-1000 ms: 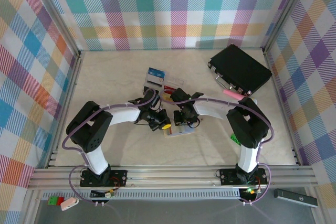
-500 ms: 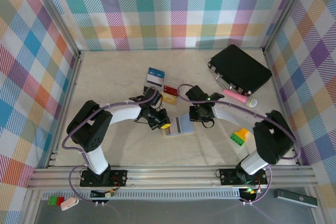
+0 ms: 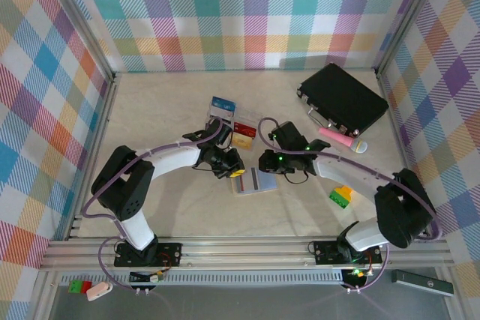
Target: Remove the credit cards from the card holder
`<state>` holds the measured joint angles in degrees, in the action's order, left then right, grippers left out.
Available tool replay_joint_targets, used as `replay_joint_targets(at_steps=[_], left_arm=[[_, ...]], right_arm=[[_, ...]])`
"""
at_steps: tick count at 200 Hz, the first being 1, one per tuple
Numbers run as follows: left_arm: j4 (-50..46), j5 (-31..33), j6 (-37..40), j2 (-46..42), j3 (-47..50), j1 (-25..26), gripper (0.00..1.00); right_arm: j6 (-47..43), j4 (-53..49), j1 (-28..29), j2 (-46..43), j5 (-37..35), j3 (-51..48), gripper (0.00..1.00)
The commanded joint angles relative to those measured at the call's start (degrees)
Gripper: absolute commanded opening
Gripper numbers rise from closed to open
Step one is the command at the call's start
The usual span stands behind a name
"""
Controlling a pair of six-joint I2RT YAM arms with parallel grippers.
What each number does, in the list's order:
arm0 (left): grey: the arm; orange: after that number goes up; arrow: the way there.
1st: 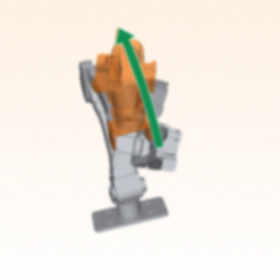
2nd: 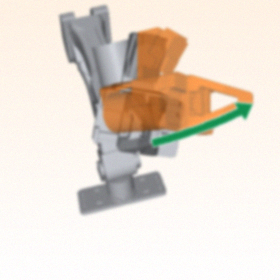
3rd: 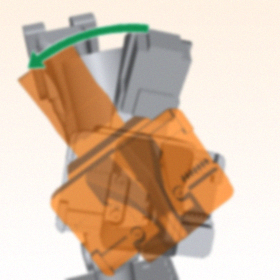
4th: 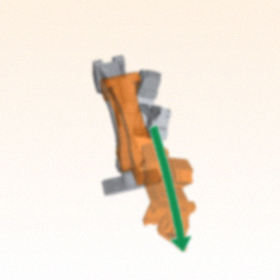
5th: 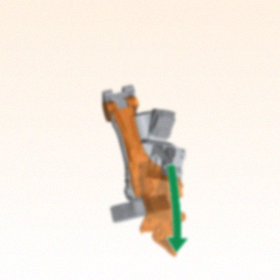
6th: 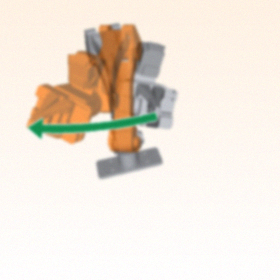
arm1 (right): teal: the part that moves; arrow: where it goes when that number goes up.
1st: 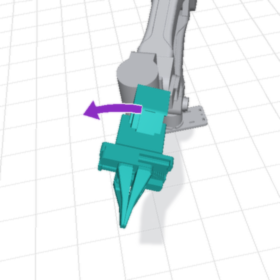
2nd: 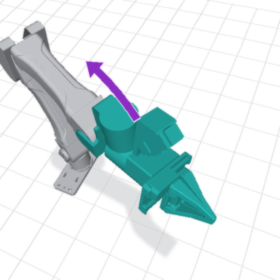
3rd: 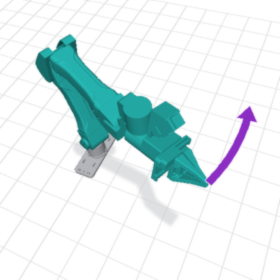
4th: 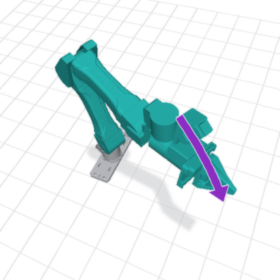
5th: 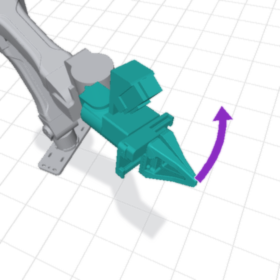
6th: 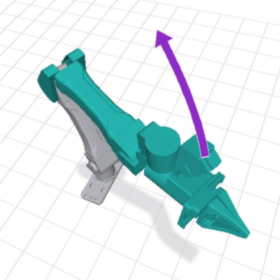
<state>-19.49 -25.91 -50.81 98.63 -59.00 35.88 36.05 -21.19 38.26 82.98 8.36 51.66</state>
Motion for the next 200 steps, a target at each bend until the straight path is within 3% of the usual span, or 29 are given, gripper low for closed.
replay_joint_targets(at_steps=[1,99,200], left_arm=[[1.2,-0.9,-1.3,1.2,0.5,0.5,0.13],[2.2,0.3,-0.8,5.8,2.2,0.5,0.11],[-0.2,3.5,1.0,5.5,4.2,0.5,0.09]], right_arm=[[1.4,6.5,-1.1,2.7,5.6,-1.5,0.21],[2.0,16.1,-4.9,11.1,15.7,-5.6,0.19],[3.8,18.5,-6.3,14.6,15.9,-6.8,0.14]])
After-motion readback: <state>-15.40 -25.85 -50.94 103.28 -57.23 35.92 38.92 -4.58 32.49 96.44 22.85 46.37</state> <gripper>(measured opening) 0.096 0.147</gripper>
